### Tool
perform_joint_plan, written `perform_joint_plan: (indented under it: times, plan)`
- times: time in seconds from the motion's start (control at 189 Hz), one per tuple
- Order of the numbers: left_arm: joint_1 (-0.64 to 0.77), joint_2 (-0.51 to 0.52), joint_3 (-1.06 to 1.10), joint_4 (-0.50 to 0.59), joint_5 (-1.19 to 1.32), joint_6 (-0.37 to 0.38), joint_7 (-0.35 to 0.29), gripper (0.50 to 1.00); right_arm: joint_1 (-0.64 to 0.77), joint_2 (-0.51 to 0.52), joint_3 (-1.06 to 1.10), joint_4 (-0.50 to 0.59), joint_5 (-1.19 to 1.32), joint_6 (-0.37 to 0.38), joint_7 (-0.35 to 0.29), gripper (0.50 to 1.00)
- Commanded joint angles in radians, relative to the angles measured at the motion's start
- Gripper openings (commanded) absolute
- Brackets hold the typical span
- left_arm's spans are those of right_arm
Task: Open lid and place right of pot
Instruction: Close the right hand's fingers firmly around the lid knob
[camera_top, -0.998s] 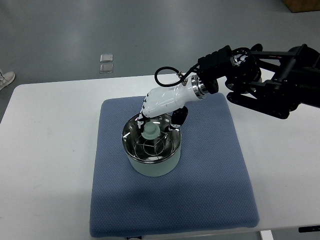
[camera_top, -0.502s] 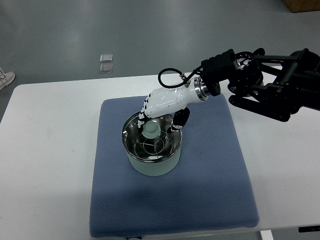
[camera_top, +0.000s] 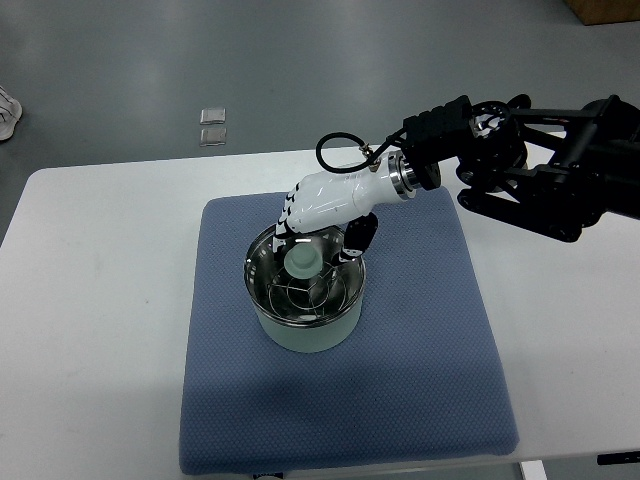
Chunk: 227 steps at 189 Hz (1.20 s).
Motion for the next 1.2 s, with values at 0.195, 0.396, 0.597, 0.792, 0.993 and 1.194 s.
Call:
perform_joint_plan:
  times: [0.195, 0.396, 0.597, 0.792, 0.993, 1.194]
  plan:
    - [0.0, 0.0, 0.0, 0.0, 0.001, 0.0, 0.0, 1.0, 0.003, -0.009, 0.0, 0.005, 0.0, 0.0, 0.0, 0.76]
    - [0.0, 0.0, 0.0, 0.0, 0.0, 0.0, 0.0, 1.0, 0.0, -0.023, 0.0, 0.025, -0.002, 0.0, 0.0, 0.746]
    - [0.0, 0.0, 0.0, 0.0, 0.0, 0.0, 0.0, 1.0, -0.003, -0.022, 0.0, 0.025, -0.002, 0.0, 0.0, 0.746]
    - [0.0, 0.0, 0.0, 0.0, 0.0, 0.0, 0.0, 1.0, -0.005, -0.02, 0.0, 0.024, -0.002, -0.009, 0.0, 0.731]
    - [0.0, 0.0, 0.0, 0.0, 0.0, 0.0, 0.0, 1.0, -0.005, -0.02, 0.0, 0.022, -0.002, -0.012, 0.0, 0.709]
    - [0.0, 0.0, 0.0, 0.0, 0.0, 0.0, 0.0, 1.0, -0.005, -0.015, 0.0, 0.022, -0.002, -0.011, 0.0, 0.688]
